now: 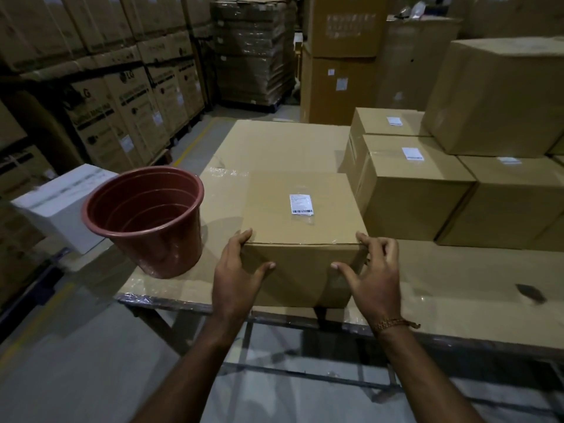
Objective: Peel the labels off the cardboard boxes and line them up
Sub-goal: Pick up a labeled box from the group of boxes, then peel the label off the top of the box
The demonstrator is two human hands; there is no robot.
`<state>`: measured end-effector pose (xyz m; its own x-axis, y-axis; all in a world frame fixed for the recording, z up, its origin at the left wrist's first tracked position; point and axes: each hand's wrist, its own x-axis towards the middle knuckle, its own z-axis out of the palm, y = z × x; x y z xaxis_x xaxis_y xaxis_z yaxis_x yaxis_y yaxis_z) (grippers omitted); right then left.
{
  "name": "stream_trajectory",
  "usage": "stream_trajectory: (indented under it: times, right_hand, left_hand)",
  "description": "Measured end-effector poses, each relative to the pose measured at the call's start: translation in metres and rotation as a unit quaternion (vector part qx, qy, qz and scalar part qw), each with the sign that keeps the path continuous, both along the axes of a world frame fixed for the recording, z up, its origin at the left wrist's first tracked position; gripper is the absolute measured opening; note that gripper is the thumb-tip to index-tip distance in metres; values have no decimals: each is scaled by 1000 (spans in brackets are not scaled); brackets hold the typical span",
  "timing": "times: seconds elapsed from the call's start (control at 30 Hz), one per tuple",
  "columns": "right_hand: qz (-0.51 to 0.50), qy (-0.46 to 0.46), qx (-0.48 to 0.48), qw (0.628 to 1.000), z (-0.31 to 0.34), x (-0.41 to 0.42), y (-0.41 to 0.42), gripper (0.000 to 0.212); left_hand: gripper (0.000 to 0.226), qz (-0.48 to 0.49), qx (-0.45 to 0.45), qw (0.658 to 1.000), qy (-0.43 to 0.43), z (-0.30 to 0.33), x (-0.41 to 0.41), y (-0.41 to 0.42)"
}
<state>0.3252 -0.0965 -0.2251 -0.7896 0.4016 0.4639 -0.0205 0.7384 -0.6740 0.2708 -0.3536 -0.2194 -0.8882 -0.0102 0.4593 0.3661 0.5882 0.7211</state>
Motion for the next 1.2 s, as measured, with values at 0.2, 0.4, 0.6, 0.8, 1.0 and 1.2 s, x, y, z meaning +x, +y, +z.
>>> stream_trajectory:
  times: [0.2, 0.4, 0.6, 0.8, 1.0, 1.2]
  right_hand:
    - [-26, -10, 12, 1000, -5, 1, 1, 76]
    - [-35, 4, 39, 999, -4, 2, 7, 70]
    - [-83, 61, 96, 990, 20, -19, 20, 42]
    - [-32, 63, 51, 996, 53, -60, 35, 13]
    - [97, -7, 44, 994, 71, -106, 43, 19]
    - [109, -62, 56, 991, 75, -145, 40, 29]
  left_hand:
    - [80, -28, -16, 999, -17, -1, -6, 2]
    - [66, -38, 7, 999, -21, 7, -8, 5]
    - [27, 29, 47, 998, -19, 15, -11, 21]
    - [10, 72, 13, 997, 15, 20, -16, 41]
    - [9, 141, 61, 985, 72, 52, -43, 62]
    - [10, 59, -15, 997, 38, 73, -114, 80]
